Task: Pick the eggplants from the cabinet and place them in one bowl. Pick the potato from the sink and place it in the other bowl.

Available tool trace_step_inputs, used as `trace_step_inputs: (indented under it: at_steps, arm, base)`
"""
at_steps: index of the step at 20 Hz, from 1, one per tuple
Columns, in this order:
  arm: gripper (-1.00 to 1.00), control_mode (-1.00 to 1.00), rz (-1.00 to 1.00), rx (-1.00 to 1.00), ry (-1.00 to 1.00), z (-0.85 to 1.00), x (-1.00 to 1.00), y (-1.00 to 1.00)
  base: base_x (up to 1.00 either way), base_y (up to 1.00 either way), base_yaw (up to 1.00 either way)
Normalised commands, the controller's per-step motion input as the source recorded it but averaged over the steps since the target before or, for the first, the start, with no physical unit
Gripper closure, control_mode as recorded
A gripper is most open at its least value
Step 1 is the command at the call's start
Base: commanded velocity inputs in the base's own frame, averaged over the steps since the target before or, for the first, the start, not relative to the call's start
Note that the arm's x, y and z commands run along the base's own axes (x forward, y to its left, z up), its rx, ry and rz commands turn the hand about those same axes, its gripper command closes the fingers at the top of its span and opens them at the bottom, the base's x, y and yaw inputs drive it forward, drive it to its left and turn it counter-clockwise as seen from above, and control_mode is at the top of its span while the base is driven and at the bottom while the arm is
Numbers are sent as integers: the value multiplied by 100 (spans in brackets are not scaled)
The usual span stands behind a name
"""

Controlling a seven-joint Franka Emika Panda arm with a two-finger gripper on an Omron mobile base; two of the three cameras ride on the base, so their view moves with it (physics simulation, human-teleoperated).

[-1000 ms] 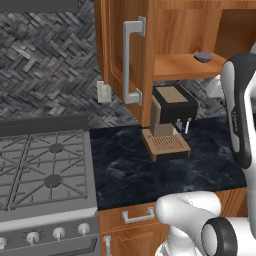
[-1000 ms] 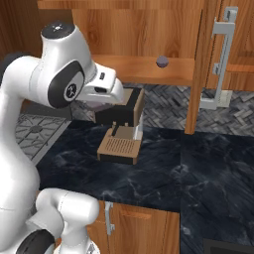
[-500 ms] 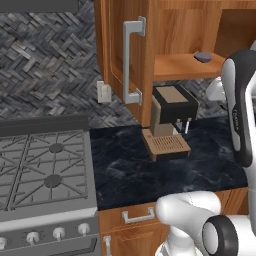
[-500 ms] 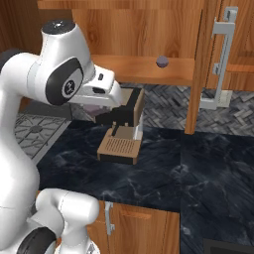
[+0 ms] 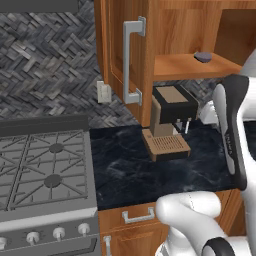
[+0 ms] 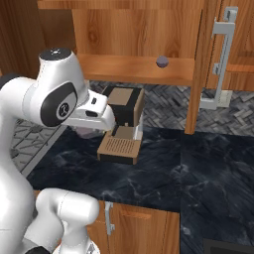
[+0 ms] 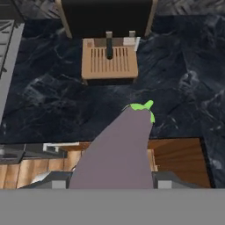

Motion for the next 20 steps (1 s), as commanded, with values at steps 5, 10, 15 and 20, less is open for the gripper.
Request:
trace_step_inputs:
  at_steps: [5, 10, 15, 20]
  arm:
    - [100, -100, 0, 0, 15, -47, -30, 13]
    - [100, -100, 0, 0, 15, -40, -24, 8]
    - [100, -100, 0, 0, 11, -20, -10, 0]
    - [100, -100, 0, 0, 0, 0, 0, 0]
  base:
    - [0, 0, 0]
    - [0, 0, 0]
    - [0, 0, 0]
    - [0, 0, 0]
